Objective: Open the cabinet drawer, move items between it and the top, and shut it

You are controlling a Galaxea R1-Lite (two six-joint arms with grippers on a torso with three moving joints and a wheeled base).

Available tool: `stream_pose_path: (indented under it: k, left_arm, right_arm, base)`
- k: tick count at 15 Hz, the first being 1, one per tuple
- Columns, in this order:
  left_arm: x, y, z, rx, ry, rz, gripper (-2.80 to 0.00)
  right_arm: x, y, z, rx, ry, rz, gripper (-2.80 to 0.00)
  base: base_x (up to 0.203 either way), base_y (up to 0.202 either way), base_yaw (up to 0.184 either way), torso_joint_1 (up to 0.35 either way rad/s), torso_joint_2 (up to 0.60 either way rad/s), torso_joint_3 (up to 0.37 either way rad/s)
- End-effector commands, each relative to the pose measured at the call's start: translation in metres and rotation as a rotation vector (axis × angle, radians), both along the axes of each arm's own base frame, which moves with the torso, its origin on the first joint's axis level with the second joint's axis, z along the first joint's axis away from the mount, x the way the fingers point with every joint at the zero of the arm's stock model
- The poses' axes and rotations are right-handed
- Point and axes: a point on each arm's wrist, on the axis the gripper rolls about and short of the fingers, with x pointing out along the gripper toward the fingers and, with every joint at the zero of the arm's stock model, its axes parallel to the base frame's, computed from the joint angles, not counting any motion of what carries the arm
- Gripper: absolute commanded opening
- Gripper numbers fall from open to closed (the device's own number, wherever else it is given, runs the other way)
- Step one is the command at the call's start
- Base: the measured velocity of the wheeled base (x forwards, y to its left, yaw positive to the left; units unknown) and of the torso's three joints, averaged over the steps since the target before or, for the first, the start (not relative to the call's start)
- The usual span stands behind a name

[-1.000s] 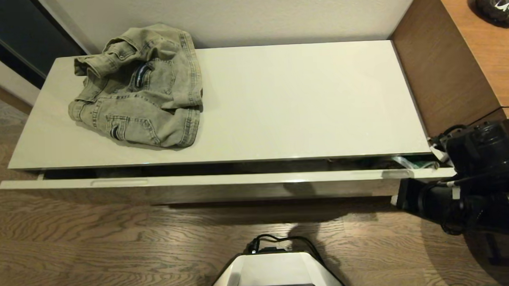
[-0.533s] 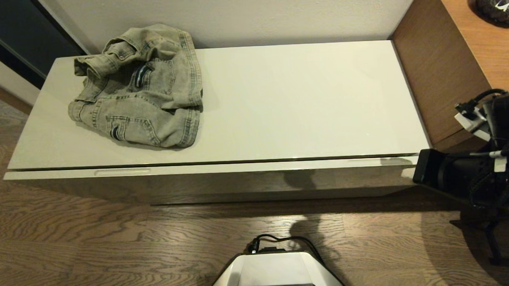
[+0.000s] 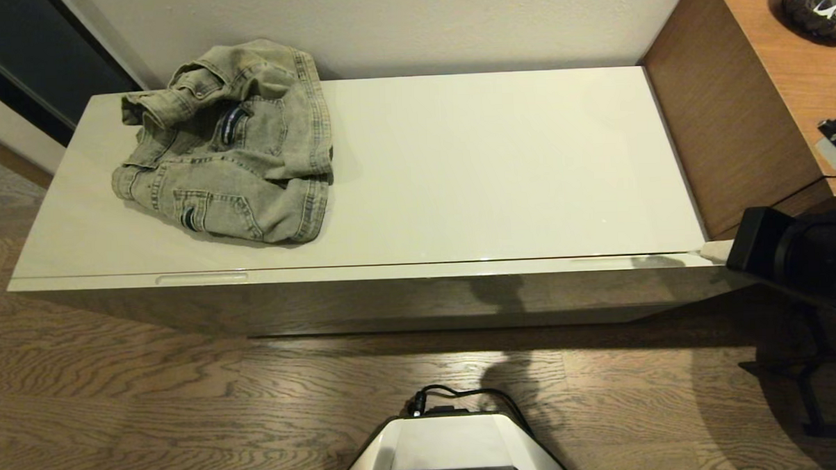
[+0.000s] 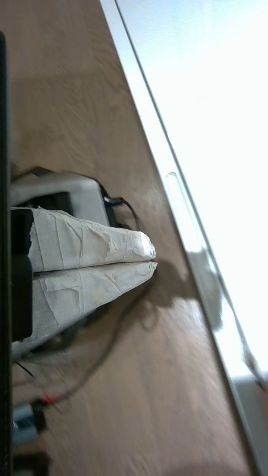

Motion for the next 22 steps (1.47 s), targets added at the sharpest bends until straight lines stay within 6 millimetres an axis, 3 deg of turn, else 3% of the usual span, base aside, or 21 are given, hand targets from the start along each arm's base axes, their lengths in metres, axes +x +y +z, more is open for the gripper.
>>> stream_pose_path:
  k: [1,4,6,7,10,13,16,19,21,22]
  left_arm:
    - [0.0,0.0,0.0,0.0,0.0,0.001,-2.8]
    - [0.0,0.0,0.0,0.0,0.0,0.0,-2.8]
    - [0.0,0.0,0.0,0.0,0.0,0.001,-2.8]
    - [0.0,0.0,0.0,0.0,0.0,0.001,-2.8]
    - [0.0,0.0,0.0,0.0,0.001,0.0,-2.8]
    - [0.0,0.0,0.0,0.0,0.0,0.0,-2.8]
    - [0.0,0.0,0.0,0.0,0.001,0.001,-2.8]
    - [0.0,0.0,0.0,0.0,0.0,0.001,-2.8]
    - [0.0,0.0,0.0,0.0,0.0,0.001,-2.8]
    - [0.0,0.0,0.0,0.0,0.0,0.0,-2.8]
  right_arm:
    - [-0.027,-0.014,0.021,-0.029,-0.102,-0.016,-2.8]
    - [-0.065,-0.033,0.046,-0.061,-0.157,-0.048,-2.8]
    - [-0.105,-0.056,0.07,-0.054,-0.19,-0.105,-2.8]
    - [-0.118,-0.063,0.074,-0.057,-0.185,-0.129,-2.8]
    - [-0.187,-0.09,0.071,-0.043,-0.2,-0.177,-2.8]
    - [-0.248,-0.104,0.037,-0.045,-0.159,-0.208,-2.8]
    - [-0.29,-0.091,-0.015,-0.045,-0.112,-0.198,-2.8]
    - [-0.294,-0.083,-0.069,-0.099,-0.096,-0.167,-2.8]
    - [-0.287,-0.081,-0.096,-0.156,-0.221,-0.159,-2.8]
    - [-0.28,-0.081,-0.099,-0.191,-0.311,-0.172,-2.8]
  base:
    - [0.0,0.0,0.0,0.0,0.0,0.0]
    - [0.0,0.0,0.0,0.0,0.0,0.0]
    - [0.0,0.0,0.0,0.0,0.0,0.0]
    - [0.0,0.0,0.0,0.0,0.0,0.0]
    - [0.0,0.0,0.0,0.0,0.0,0.0]
    - [0.0,0.0,0.0,0.0,0.0,0.0]
    - [0.0,0.0,0.0,0.0,0.0,0.0]
    - [0.0,0.0,0.0,0.0,0.0,0.0]
    - [0.0,0.0,0.0,0.0,0.0,0.0]
    - [0.0,0.0,0.0,0.0,0.0,0.0]
